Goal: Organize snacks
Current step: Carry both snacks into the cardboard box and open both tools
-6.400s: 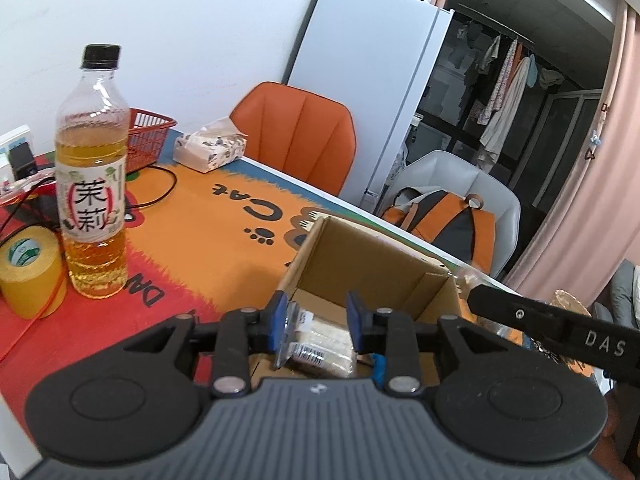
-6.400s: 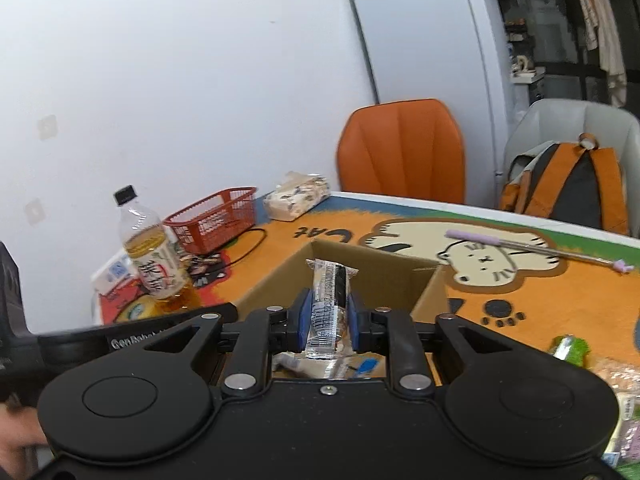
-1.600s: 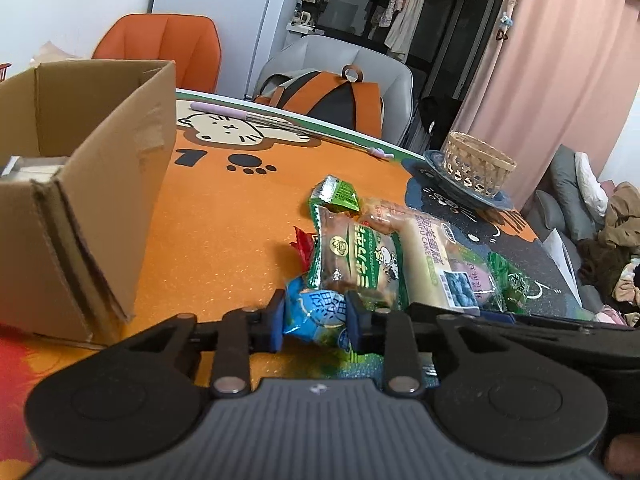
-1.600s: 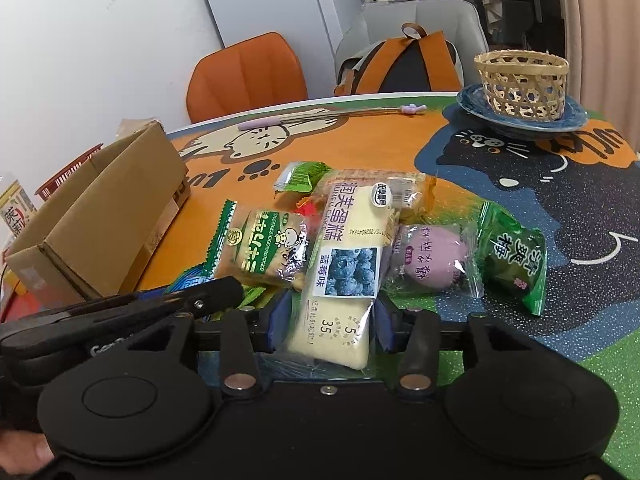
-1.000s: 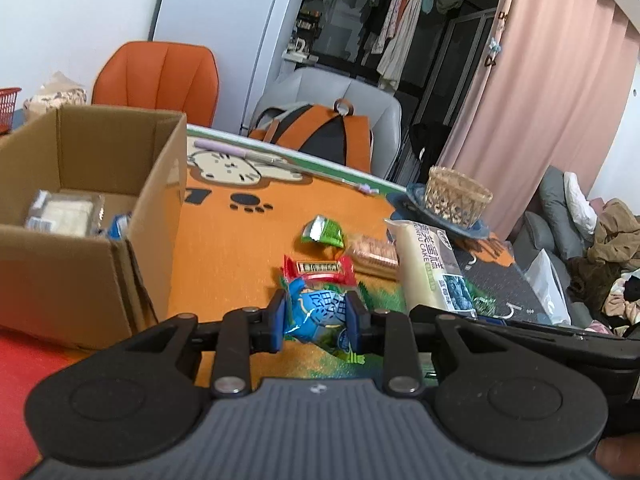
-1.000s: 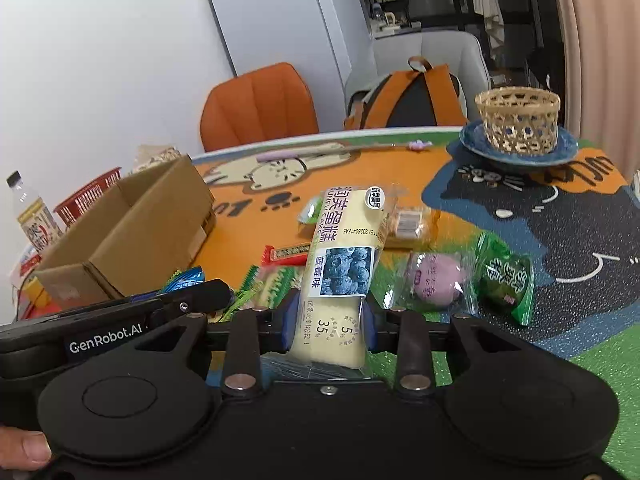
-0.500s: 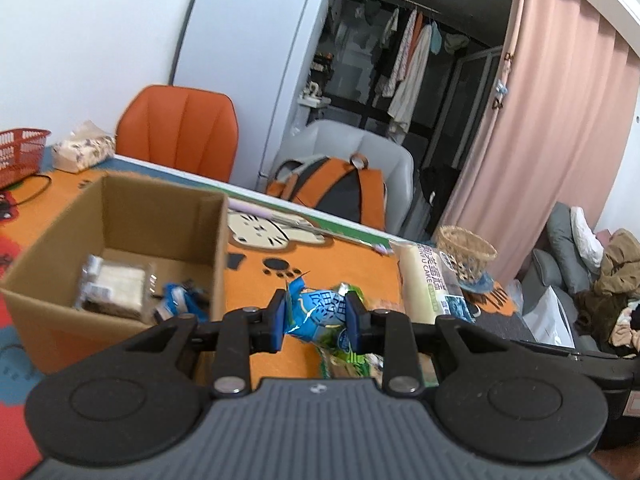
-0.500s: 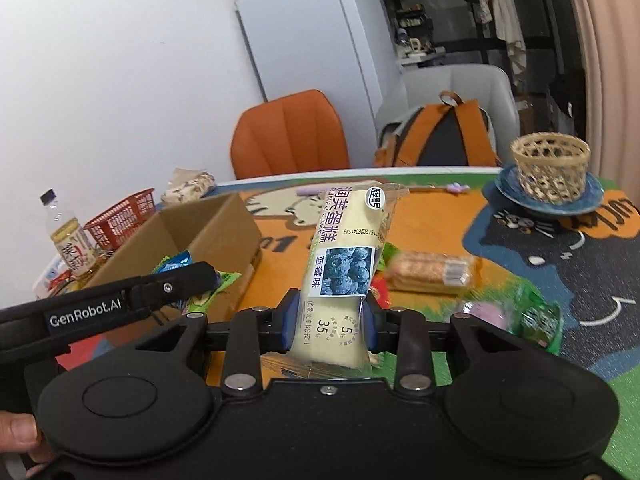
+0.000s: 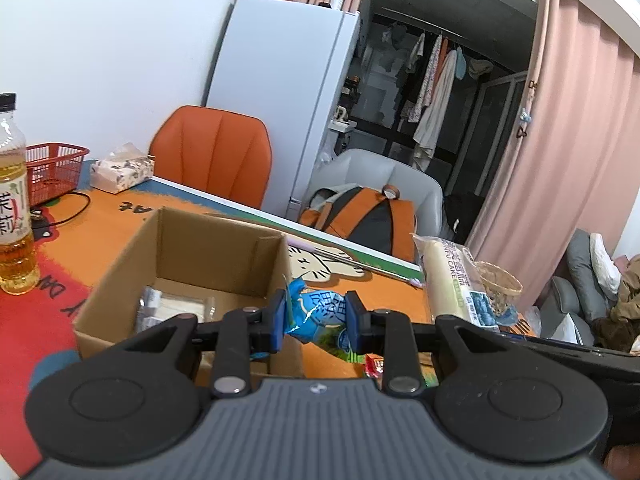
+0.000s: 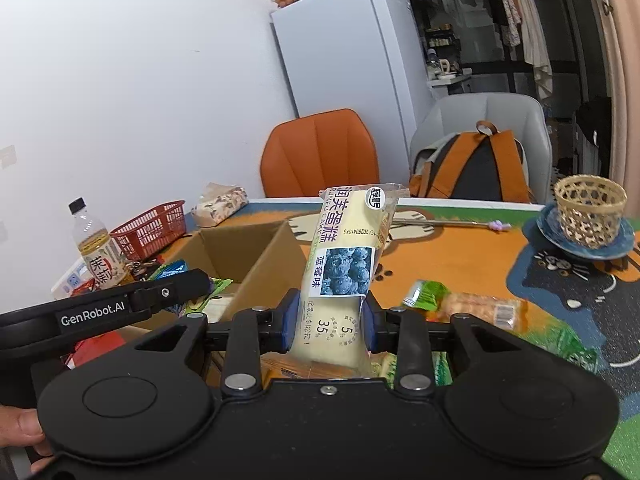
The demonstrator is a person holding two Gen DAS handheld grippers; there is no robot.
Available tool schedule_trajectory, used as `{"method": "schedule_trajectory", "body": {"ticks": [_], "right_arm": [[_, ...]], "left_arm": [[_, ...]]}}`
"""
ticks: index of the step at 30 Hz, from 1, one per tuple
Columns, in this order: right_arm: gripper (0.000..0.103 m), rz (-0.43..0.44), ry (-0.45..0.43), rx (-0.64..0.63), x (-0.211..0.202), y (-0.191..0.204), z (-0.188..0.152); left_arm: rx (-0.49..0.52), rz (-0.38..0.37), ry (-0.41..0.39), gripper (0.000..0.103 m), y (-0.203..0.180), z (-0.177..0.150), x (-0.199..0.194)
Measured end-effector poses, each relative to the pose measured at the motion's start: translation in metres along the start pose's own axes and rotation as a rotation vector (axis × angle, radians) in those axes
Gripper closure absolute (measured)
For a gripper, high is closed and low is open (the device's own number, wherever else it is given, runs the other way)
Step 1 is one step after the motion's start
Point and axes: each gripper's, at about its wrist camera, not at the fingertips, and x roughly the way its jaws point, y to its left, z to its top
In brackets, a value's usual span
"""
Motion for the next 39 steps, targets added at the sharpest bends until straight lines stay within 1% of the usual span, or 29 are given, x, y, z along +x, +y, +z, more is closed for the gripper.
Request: {"method": "schedule_trajectory", "body": {"ticks": [8,17,28,39], "right_arm": [[0.07,0.027,-0.005,-0.029,0.007,0.021,0.008],[0.07,0.051,0.0,-0.058,0.022,0.045,0.014],[0.07,0.06,0.01,-0.083,0.044,0.068,0.022],[0.07,0.076,0.056,-0.11,0.071,0.089,0.02]], "left_arm": [[-0.024,0.035,-0.015,0.074,0.022,0.006,-0.007],[-0.071,0.072,-0.026,0.074,0.054,0.013,-0.003],[-0.121,0.093,-0.005,0.074,0.087,0.016,0.013],[-0.176,0.098,0.051,0.073,0.108,0.006,0.03]]}}
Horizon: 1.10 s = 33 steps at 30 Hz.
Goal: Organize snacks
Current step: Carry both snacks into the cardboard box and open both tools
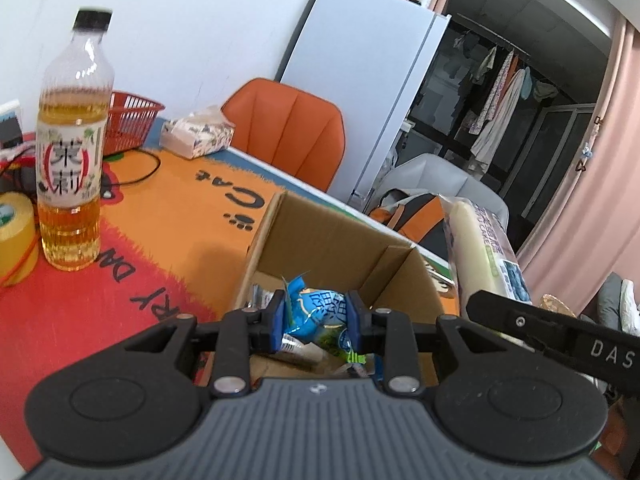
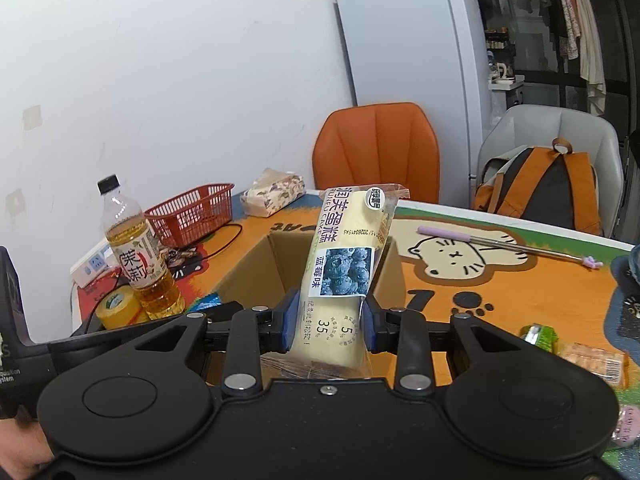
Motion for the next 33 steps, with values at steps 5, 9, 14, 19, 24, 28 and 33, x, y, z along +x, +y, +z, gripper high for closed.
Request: {"method": "schedule_trajectory", "body": {"ticks": [5,9,14,19,24,28,33], "right_arm": [[0.07,-0.001,0.021,-0.01,0.014,0.007,0.0],[0.07,-0.005,0.03,-0.014,0.023,0.011,0.002],[0.07,-0.007,0.033,-0.008,0.031,0.014,0.003],[0.065,0.014,0.055,0.015,0.037,0.013,0.002],[0.052,0.004,0.04,0.024,0.028,0.01,0.003],[0.05,-0.001,0.026,0.038,0.016,0.003,0.002],[0.043,-0.005,0.009,0.057,-0.003,-0.008,0.0]], "left_arm": [[0.005,-0.017,-0.005,0.074,0.006,0.0,0.001],[0.019,-0.019,-0.009,0.074,0.009,0.001,0.001],[0.004,-0.012,-0.013,0.074,0.017,0.005,-0.001],[-0.007,0.015,-0.021,0.069,0.019,0.007,-0.005],[-0.022,0.003,-0.017,0.051,0.017,0.007,-0.011],[-0.018,0.015,-0.015,0.042,0.01,0.006,-0.013],[-0.002,0.035,-0.027,0.025,0.0,0.004,-0.019]]}}
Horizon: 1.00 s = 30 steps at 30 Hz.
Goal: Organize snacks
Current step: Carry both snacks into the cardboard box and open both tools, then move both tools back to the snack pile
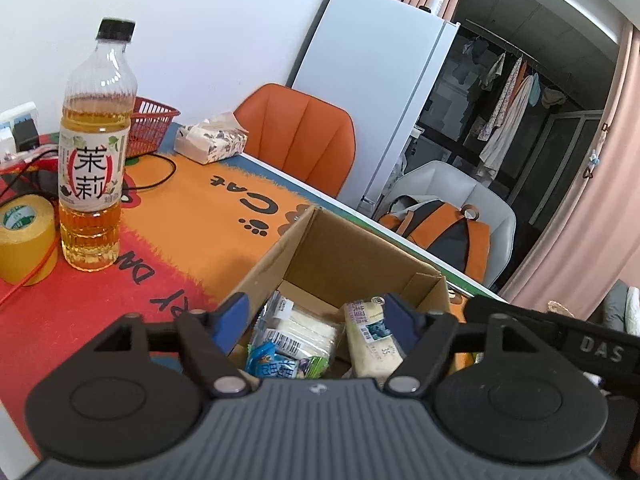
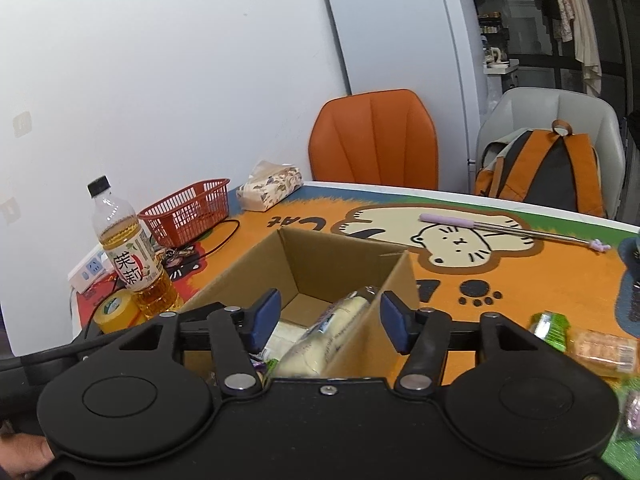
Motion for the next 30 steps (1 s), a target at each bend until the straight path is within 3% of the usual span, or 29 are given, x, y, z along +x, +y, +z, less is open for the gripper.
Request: {"method": "schedule_trajectory", "body": {"ticks": [5,22,30], "right_arm": [[0.04,-0.018,-0.012,0.027,-0.014,-0.014,-0.003],[0.01,-0.073,-0.03,0.097,-0.051,-0.058,-0.025],[0.009,-0.116,-0.045,0.121,-0.072,-0.084,-0.033]], "left_arm": [[0.028,0.033,-0.002,0.017,-0.01,-0.004,-0.003],[0.088,0.029,0.003,0.009,-0.046,-0.02,-0.015],[0.099,-0.021,0.009,0.009,-0.07,-0.03,-0.018]]}}
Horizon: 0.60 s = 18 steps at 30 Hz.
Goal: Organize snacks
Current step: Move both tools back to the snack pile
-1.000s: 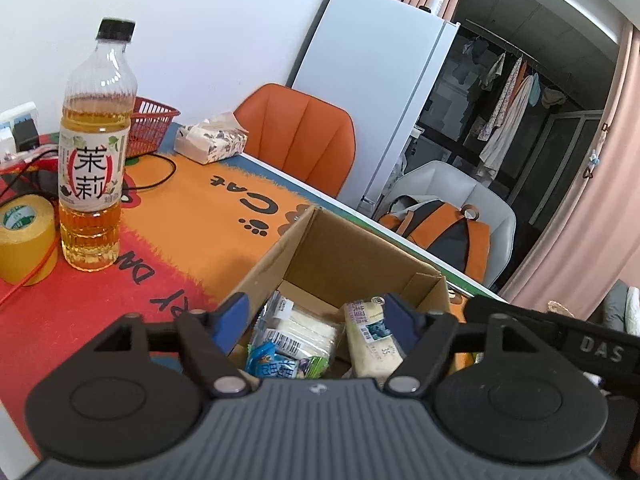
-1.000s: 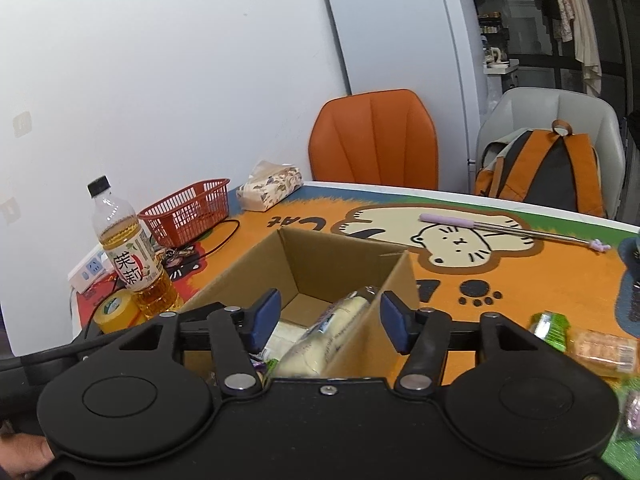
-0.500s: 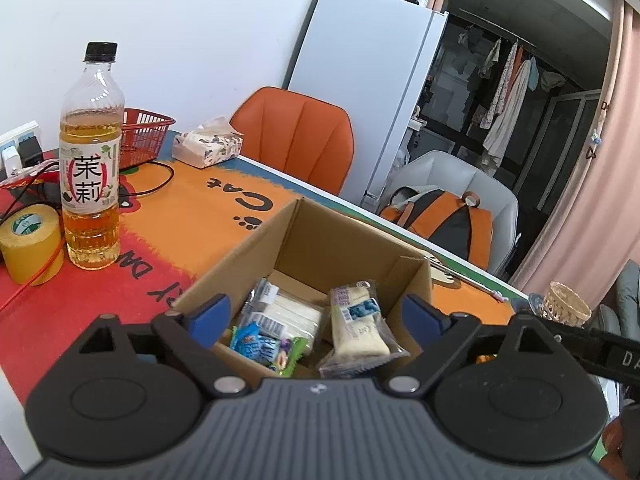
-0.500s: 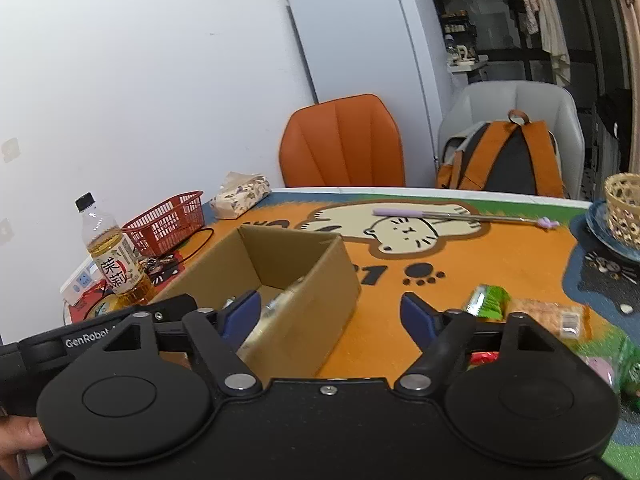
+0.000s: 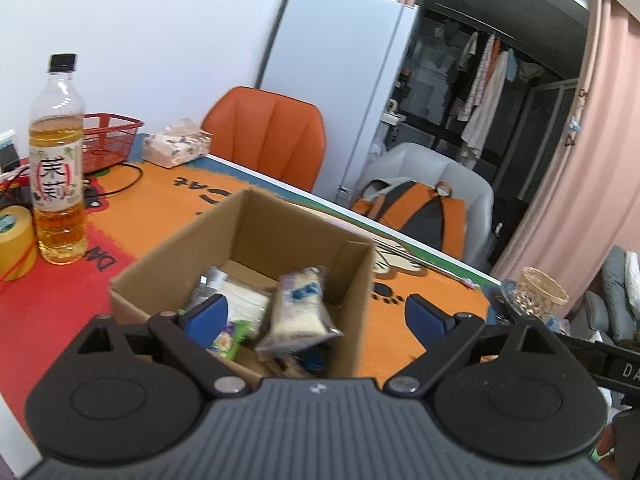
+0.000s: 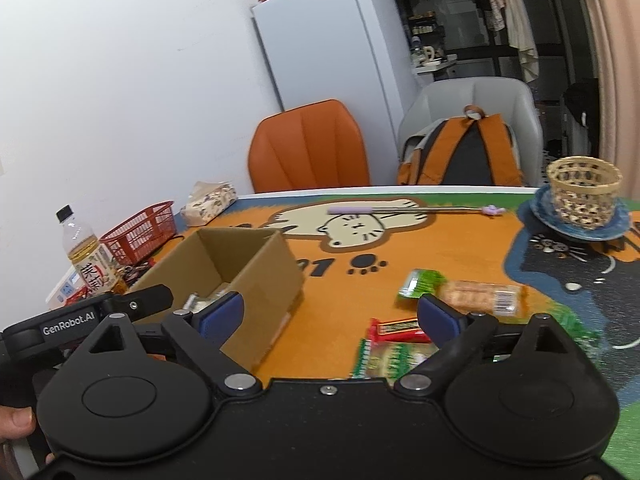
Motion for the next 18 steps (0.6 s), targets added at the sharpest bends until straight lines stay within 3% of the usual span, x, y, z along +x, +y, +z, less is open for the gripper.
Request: {"method": "schedule_trajectory", "body": {"ticks": [18], "right_arm": [[0.01,-0.098,-0.025,0.094,-0.023,-0.071,-0.016]], "left_arm": [[0.116,-0.116,0.01,0.009,-0.066,-0.023,0.009]]}}
